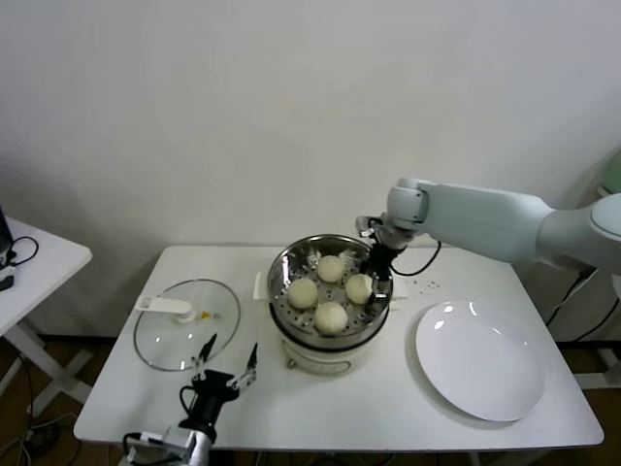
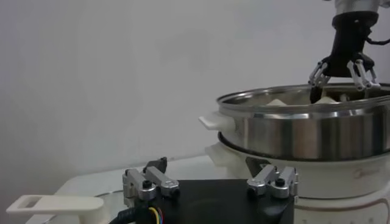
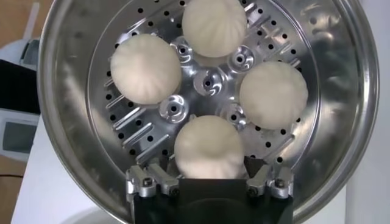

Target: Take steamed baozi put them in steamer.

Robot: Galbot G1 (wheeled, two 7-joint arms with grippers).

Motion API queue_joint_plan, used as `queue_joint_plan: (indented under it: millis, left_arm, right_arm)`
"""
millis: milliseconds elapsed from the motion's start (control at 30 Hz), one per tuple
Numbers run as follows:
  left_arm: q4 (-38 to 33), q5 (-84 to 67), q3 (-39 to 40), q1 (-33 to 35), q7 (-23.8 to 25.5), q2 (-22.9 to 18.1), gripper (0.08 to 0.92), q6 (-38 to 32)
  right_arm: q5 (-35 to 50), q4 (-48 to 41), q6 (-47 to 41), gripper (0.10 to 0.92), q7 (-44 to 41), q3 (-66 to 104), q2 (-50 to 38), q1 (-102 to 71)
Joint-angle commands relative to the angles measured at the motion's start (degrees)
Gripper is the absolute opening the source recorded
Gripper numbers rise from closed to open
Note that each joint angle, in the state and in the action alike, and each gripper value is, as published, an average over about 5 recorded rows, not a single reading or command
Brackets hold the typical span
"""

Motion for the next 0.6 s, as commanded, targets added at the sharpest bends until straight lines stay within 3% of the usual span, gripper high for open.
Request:
queue_joint_plan:
  millis: [33, 367, 600]
  left_arm:
    - [0.07, 0.13, 0.17, -0.10, -0.02, -0.05, 0.823, 0.00]
    - [0.09, 0.30, 0.25, -0.09, -0.05, -0.09, 0.823, -0.04]
    - [0.29, 0.17, -0.04, -0.19, -0.21, -0.68, 0.823, -0.06]
  right_arm:
    - [1.13, 0.22, 0.18, 0.815, -0.43, 0.62, -0.54, 0.70]
    - [7.05, 0.27, 2.43, 0.823, -1.27, 3.49, -3.13, 5.92]
    - [8.88, 5.56, 3.07, 0.823, 0.00, 7.21, -10.20, 8.21]
